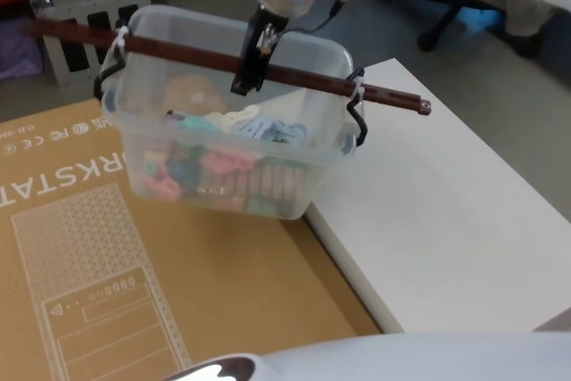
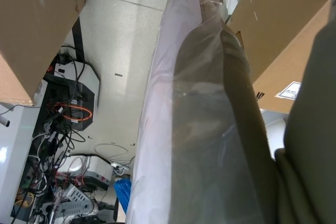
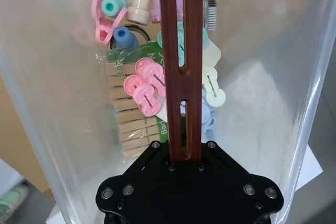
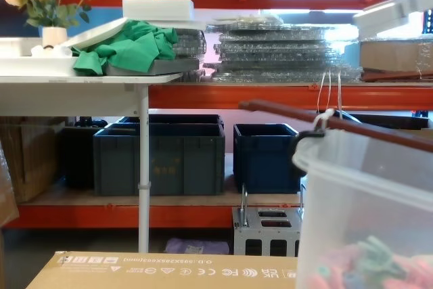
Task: Use one hand to grasp the basket and place it at the designated location.
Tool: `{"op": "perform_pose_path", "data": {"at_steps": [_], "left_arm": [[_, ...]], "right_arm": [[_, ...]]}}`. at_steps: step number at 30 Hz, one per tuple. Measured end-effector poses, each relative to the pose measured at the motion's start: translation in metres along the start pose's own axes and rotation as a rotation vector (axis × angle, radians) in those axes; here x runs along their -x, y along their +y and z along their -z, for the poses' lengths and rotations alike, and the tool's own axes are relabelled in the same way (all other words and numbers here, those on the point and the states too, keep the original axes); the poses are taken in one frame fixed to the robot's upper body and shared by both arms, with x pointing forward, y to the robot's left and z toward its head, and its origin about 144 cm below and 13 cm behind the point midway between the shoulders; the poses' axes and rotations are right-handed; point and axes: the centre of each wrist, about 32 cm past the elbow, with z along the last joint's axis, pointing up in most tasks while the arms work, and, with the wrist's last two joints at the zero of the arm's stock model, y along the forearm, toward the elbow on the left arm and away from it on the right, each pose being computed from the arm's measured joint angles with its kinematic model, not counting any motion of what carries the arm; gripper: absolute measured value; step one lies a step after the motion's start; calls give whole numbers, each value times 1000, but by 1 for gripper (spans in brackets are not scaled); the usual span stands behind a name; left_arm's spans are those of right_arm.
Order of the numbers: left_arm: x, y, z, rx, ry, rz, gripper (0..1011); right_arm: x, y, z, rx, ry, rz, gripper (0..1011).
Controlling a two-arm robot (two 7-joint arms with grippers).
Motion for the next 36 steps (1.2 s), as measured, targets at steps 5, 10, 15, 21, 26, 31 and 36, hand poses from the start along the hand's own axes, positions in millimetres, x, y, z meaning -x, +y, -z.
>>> {"op": "perform_pose_path", "data": {"at_steps": [5, 10, 15, 21, 26, 31, 36], "left_arm": [[0, 0, 0, 0, -1, 0, 0], [0, 0, 0, 0, 0, 0, 0], [0, 0, 0, 0, 0, 0, 0], [0, 0, 0, 0, 0, 0, 0], [0, 0, 0, 0, 0, 0, 0], [0, 0, 0, 0, 0, 0, 0], [0, 0, 0, 0, 0, 0, 0]], "right_arm": [[10, -6, 16, 17, 86, 7, 1], [17, -10, 26, 30, 152, 5, 0], [26, -13, 36, 47, 219, -1, 1], [44, -18, 56, 77, 327, -16, 1], [58, -22, 69, 98, 398, -24, 0], [71, -25, 79, 116, 458, -36, 1], [80, -27, 85, 129, 503, -45, 0]]}}
